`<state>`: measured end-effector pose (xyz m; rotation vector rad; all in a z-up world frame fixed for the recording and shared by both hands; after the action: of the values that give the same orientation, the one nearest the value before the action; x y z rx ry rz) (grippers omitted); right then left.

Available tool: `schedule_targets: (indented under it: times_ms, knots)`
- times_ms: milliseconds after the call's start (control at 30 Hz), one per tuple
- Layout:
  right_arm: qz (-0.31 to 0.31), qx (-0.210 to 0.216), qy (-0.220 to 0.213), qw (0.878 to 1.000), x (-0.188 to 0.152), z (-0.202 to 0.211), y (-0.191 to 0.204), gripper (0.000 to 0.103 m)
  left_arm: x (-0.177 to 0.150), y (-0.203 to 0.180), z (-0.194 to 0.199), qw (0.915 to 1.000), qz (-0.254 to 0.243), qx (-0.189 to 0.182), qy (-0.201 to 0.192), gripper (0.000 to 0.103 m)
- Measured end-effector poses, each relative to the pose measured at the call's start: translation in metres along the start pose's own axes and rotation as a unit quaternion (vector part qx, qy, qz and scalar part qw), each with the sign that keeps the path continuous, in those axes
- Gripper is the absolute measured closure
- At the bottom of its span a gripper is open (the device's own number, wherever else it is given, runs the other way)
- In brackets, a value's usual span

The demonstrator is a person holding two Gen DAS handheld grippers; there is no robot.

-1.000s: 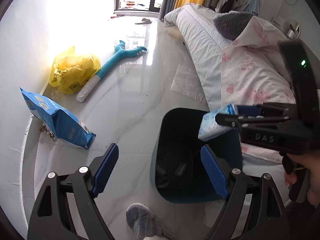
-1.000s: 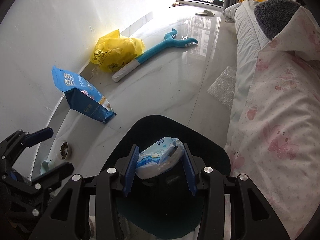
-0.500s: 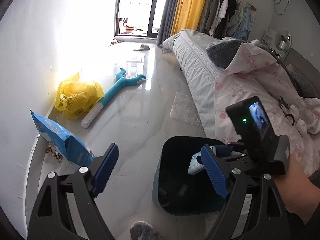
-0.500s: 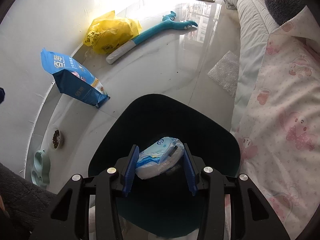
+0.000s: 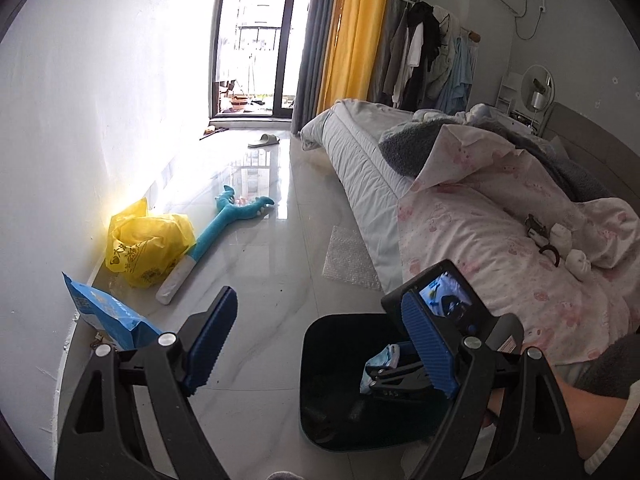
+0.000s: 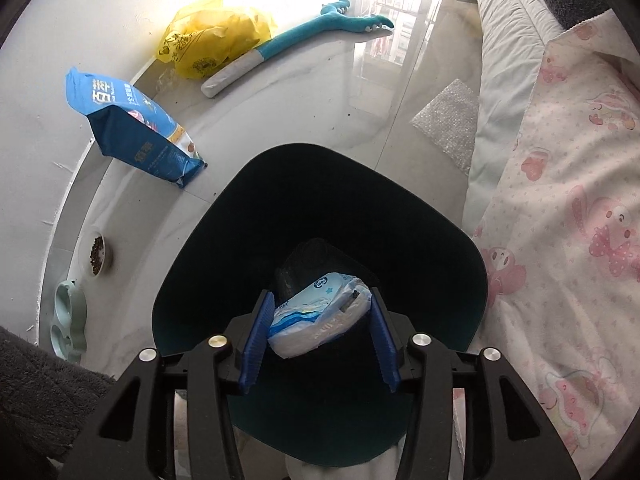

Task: Collect trash
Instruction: 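Open the left tool over the bin while the right tool lowers and releases the wipes packet, then move both tools back toward the remaining items on the bed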

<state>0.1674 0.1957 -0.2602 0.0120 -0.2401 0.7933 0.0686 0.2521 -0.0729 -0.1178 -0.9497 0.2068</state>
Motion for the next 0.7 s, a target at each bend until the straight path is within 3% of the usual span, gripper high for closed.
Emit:
schedule_targets:
  times_ms: [200, 700]
  knots:
    - [-0.012, -0.001, -0.008, 1.0, -0.003, 0.006, -0.01, 0.031, 0.018, -0.009, 0.014, 0.9995, 0.006, -0.009, -0.029, 0.017]
    - [-0.031, -0.008, -0.143, 0.989, 0.005, 0.081, -0.054, 0.028, 0.048, -0.053, 0.034, 0.9967, -0.023, -0.029, -0.073, 0.017]
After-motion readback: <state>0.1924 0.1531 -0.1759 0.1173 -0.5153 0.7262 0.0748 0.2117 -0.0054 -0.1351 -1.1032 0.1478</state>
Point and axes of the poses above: each gripper's, at about its wrist camera, not at the fingertips, and z roughly against the way its jaws point, y to its left, x to its top, the point moved 5 cm from there along -z, roughly the way its jaws point, and after that the axes turned 5 degrees about -x, right-handed, at the moved point
